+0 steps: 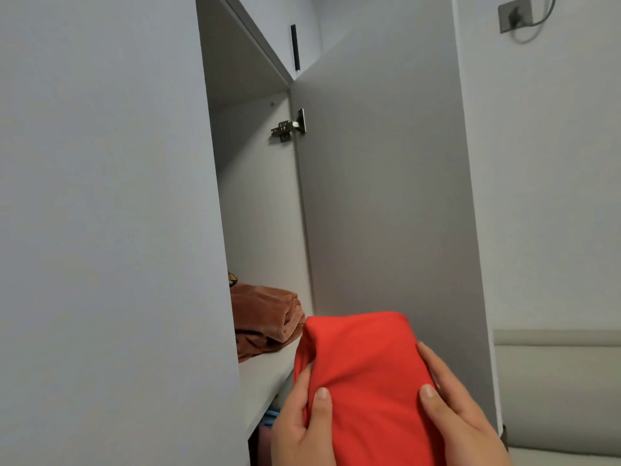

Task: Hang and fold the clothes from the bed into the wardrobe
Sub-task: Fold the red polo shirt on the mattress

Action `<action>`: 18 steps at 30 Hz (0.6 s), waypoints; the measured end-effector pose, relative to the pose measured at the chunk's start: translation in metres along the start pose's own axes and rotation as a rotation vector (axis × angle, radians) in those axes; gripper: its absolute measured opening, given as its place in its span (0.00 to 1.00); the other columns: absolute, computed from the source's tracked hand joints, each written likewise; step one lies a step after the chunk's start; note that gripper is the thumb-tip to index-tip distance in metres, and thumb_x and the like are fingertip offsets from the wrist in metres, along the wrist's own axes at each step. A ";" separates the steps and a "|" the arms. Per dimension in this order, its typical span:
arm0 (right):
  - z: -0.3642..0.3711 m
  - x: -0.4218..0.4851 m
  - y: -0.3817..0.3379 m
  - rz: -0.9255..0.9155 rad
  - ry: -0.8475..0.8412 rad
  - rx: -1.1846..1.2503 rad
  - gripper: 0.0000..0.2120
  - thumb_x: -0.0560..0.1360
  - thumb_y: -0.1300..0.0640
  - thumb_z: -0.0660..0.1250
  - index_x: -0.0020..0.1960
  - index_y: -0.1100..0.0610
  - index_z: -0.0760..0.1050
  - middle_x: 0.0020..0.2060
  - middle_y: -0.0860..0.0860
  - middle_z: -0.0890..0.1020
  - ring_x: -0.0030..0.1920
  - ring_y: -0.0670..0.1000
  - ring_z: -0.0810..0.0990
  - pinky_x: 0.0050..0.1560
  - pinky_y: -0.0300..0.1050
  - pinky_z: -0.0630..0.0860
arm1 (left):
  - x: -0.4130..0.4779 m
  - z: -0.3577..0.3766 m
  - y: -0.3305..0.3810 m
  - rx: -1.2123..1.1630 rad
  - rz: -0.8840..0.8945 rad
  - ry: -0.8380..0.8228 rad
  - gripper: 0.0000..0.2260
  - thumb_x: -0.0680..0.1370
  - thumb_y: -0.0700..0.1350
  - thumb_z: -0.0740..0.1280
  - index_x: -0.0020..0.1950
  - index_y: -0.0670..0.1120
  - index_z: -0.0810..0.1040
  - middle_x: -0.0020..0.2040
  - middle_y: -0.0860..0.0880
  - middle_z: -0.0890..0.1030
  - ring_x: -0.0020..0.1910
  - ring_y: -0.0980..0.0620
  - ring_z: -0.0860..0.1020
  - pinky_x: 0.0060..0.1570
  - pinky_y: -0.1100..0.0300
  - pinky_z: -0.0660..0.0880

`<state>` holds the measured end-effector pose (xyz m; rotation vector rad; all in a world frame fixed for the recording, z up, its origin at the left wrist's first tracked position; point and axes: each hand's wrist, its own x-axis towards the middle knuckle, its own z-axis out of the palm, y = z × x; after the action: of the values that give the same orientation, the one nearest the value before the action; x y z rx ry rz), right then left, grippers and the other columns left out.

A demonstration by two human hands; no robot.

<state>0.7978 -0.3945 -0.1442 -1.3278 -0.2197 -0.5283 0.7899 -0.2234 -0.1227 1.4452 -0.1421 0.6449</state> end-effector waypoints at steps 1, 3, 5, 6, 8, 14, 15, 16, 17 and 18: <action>0.011 0.002 -0.011 -0.020 -0.030 -0.014 0.24 0.78 0.66 0.63 0.59 0.37 0.77 0.56 0.32 0.80 0.55 0.26 0.74 0.55 0.29 0.68 | 0.006 0.002 0.001 0.013 0.027 0.033 0.26 0.78 0.42 0.67 0.42 0.79 0.75 0.45 0.81 0.74 0.49 0.79 0.73 0.44 0.81 0.67; 0.022 0.019 -0.017 -0.038 -0.052 -0.015 0.23 0.79 0.65 0.61 0.60 0.37 0.75 0.58 0.32 0.77 0.54 0.25 0.73 0.54 0.26 0.68 | 0.020 0.005 0.003 0.022 0.071 0.051 0.24 0.78 0.39 0.66 0.46 0.73 0.77 0.45 0.82 0.73 0.49 0.80 0.72 0.45 0.81 0.67; 0.028 0.034 -0.021 -0.071 -0.055 -0.030 0.21 0.79 0.64 0.61 0.61 0.38 0.73 0.59 0.32 0.76 0.55 0.25 0.72 0.53 0.23 0.68 | 0.031 0.005 0.010 0.029 0.106 0.064 0.20 0.78 0.39 0.65 0.50 0.69 0.75 0.43 0.82 0.73 0.49 0.81 0.71 0.45 0.81 0.66; 0.034 0.043 -0.020 -0.083 -0.076 -0.035 0.21 0.80 0.64 0.60 0.62 0.39 0.73 0.59 0.32 0.76 0.56 0.26 0.73 0.53 0.24 0.69 | 0.038 0.005 0.011 0.019 0.109 0.089 0.19 0.78 0.40 0.65 0.50 0.68 0.76 0.43 0.80 0.75 0.49 0.79 0.72 0.45 0.81 0.66; 0.048 0.059 -0.021 -0.083 -0.092 -0.015 0.20 0.80 0.63 0.60 0.63 0.40 0.73 0.58 0.33 0.77 0.56 0.28 0.75 0.52 0.24 0.70 | 0.053 0.008 0.011 0.006 0.127 0.119 0.17 0.77 0.41 0.67 0.53 0.66 0.77 0.48 0.73 0.78 0.53 0.70 0.75 0.47 0.77 0.66; 0.076 0.125 0.003 -0.095 -0.139 0.072 0.20 0.81 0.63 0.58 0.64 0.42 0.72 0.59 0.33 0.77 0.60 0.31 0.74 0.63 0.32 0.69 | 0.093 0.041 0.002 0.067 0.170 0.240 0.17 0.76 0.44 0.68 0.63 0.59 0.77 0.56 0.62 0.75 0.54 0.59 0.72 0.53 0.62 0.65; 0.079 0.138 0.009 -0.084 -0.154 0.100 0.20 0.81 0.64 0.58 0.64 0.43 0.73 0.59 0.34 0.78 0.61 0.33 0.75 0.66 0.36 0.70 | 0.103 0.046 -0.002 0.087 0.182 0.258 0.18 0.76 0.44 0.68 0.63 0.59 0.76 0.55 0.63 0.75 0.53 0.59 0.72 0.53 0.62 0.65; 0.082 0.152 0.016 -0.079 -0.167 0.123 0.19 0.81 0.63 0.58 0.65 0.43 0.73 0.60 0.36 0.79 0.62 0.35 0.75 0.67 0.39 0.69 | 0.114 0.050 -0.006 0.095 0.193 0.278 0.18 0.76 0.44 0.69 0.63 0.60 0.77 0.55 0.64 0.74 0.54 0.60 0.72 0.53 0.62 0.65; 0.085 0.166 0.022 -0.076 -0.188 0.136 0.19 0.81 0.63 0.58 0.65 0.43 0.74 0.61 0.37 0.79 0.63 0.37 0.75 0.68 0.41 0.69 | 0.125 0.052 -0.010 0.100 0.198 0.295 0.18 0.75 0.43 0.69 0.62 0.60 0.77 0.55 0.64 0.74 0.54 0.60 0.73 0.54 0.62 0.65; 0.087 0.181 0.028 -0.077 -0.209 0.147 0.19 0.81 0.62 0.59 0.64 0.42 0.74 0.61 0.37 0.79 0.62 0.37 0.75 0.67 0.41 0.70 | 0.138 0.055 -0.014 0.104 0.202 0.311 0.18 0.75 0.43 0.69 0.61 0.60 0.77 0.55 0.64 0.75 0.55 0.60 0.73 0.54 0.62 0.66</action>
<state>0.9799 -0.3502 -0.0665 -1.2343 -0.4753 -0.4289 0.9258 -0.2307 -0.0623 1.4211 -0.0102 1.0470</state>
